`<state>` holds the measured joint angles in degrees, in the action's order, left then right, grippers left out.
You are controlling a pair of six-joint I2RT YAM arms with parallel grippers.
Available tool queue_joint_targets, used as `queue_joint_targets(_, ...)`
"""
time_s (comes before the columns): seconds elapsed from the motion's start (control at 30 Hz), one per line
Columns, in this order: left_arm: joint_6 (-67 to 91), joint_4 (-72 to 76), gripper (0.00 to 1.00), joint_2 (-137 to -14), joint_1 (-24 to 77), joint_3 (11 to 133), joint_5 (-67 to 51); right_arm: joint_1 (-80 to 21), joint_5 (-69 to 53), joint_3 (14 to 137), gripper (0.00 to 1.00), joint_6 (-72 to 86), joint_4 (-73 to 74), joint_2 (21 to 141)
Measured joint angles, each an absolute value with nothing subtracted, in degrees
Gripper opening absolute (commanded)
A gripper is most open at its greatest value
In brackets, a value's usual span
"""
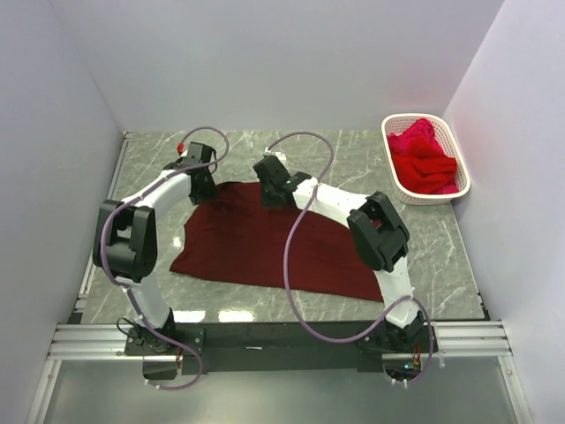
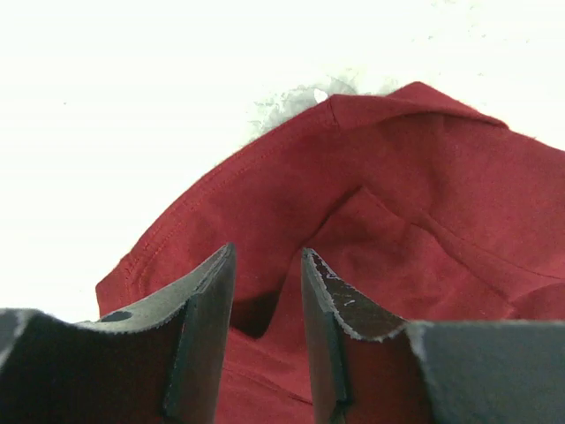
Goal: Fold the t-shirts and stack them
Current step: Fold the tshirt
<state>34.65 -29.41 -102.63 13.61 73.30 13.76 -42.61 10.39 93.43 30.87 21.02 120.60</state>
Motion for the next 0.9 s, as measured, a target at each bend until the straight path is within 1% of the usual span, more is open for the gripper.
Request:
queue_joint_targets(0.07,34.8,-29.4,0.40,-102.8,12.9,73.4,11.9,-42.5,10.6,93.4,0.28,31.1,21.5,120.8)
queue_joint_targets(0.17,35.2,-29.2,0.40,-103.8,12.8,73.5,8.2,-42.5,10.7,93.0,0.28,31.4,21.5,121.0)
queue_joint_targets(0.27,36.0,-29.0,0.43,-104.4,12.8,73.1,4.6,-42.5,10.7,92.1,0.28,31.7,21.5,121.0)
queue_joint_targets(0.4,38.0,-28.1,0.51,-104.1,12.8,71.0,2.6,-42.4,10.7,90.7,0.28,31.8,21.3,121.0)
queue_joint_targets(0.67,40.8,-26.7,0.52,-99.1,9.5,64.4,-0.4,-42.3,10.4,89.9,0.27,31.9,20.5,121.0)
queue_joint_targets(0.73,41.2,-26.0,0.55,-97.8,7.8,63.2,-2.2,-42.3,10.3,89.6,0.27,31.9,20.4,121.0)
queue_joint_targets(0.77,41.3,-25.8,0.58,-97.5,7.0,62.9,-3.1,-42.3,10.2,89.5,0.27,32.0,20.4,121.0)
queue_joint_targets(0.9,41.4,-23.9,0.58,-97.3,5.9,62.1,-7.8,-42.3,9.8,89.5,0.27,32.1,20.1,121.0)
